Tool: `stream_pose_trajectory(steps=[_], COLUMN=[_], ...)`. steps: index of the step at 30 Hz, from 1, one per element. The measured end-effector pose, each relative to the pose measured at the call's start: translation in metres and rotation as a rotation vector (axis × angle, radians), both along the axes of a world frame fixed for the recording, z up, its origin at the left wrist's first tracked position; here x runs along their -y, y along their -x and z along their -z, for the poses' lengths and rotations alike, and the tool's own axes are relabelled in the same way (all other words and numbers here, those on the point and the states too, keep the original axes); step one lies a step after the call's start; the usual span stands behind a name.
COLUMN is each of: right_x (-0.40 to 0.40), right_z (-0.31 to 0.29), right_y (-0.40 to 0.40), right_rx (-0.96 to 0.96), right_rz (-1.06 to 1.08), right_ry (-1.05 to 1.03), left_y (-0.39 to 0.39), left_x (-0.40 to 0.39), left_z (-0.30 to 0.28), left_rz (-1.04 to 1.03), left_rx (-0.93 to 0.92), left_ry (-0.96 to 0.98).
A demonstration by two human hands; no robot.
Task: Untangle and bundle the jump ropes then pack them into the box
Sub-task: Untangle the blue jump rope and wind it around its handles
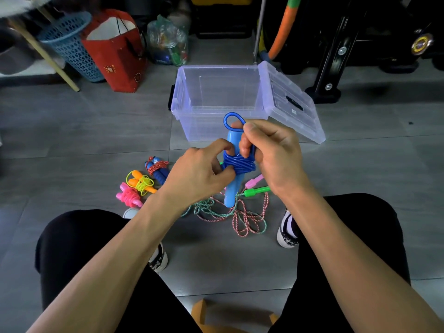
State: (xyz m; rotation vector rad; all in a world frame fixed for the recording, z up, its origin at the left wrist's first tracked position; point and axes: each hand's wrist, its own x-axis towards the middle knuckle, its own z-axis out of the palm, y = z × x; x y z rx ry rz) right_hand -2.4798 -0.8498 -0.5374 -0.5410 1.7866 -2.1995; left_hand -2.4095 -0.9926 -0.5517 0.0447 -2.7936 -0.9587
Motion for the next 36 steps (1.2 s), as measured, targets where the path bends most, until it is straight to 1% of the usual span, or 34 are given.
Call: stream_pose_trajectory(steps=[3,6,8,12,14,16,20,24,27,29,31,34,36], right_x=[0.001,-0.002,-0.007,-0.009,-0.007,-0.006,-0.008,-0.007,-0.007,-0.008,-0.009,-0.009,-0.008], right_z=[0.001,-0.003,-0.007,-0.007,-0.005,-0.002,0.001,0.000,0.000,0.001,0.000,0.000,0.001], right_y=[0.002,0.007,0.010,0.006,0.004,0.003,0.007,0.006,0.003,0.001,0.000,-0.001,-0.002], right_rx=[0.017,0.044,0.006,-0.159,-0.249,-0.380,-0.553,-0.734,-0.749,-0.737,-0.726,-0.760,-0.799], right_rz=[0.015,0.071,0.092,0.030,0.007,-0.002,0.066,0.118,0.070,0.008,-0.043,-0.095,-0.091], right_ry=[0.028,0.060,-0.037,-0.345,-0.439,-0.518,-0.592,-0.655,-0.678,-0.691,-0.690,-0.737,-0.761], left_y=[0.000,-0.001,-0.001,-0.002,-0.003,-0.003,-0.001,-0.001,-0.003,-0.005,-0.006,-0.007,-0.007], left_x=[0.003,0.003,0.003,0.004,0.004,0.002,-0.002,-0.004,-0.001,0.002,0.002,0.001,0.002], left_z=[0.002,0.006,0.007,0.004,0.005,0.008,0.013,0.012,0.011,0.011,0.014,0.015,0.014], left_rz=[0.003,0.028,0.018,-0.011,0.008,0.036,0.072,0.055,0.047,-0.007,-0.013,-0.003,-0.009], left_rx=[-0.063,-0.078,-0.082,-0.124,-0.128,-0.137,-0.208,-0.313,-0.406,-0.391,-0.383,-0.361,-0.350], left_ry=[0.135,0.175,0.188,0.214,0.229,0.263,0.347,0.382,0.398,0.340,0.313,0.341,0.356])
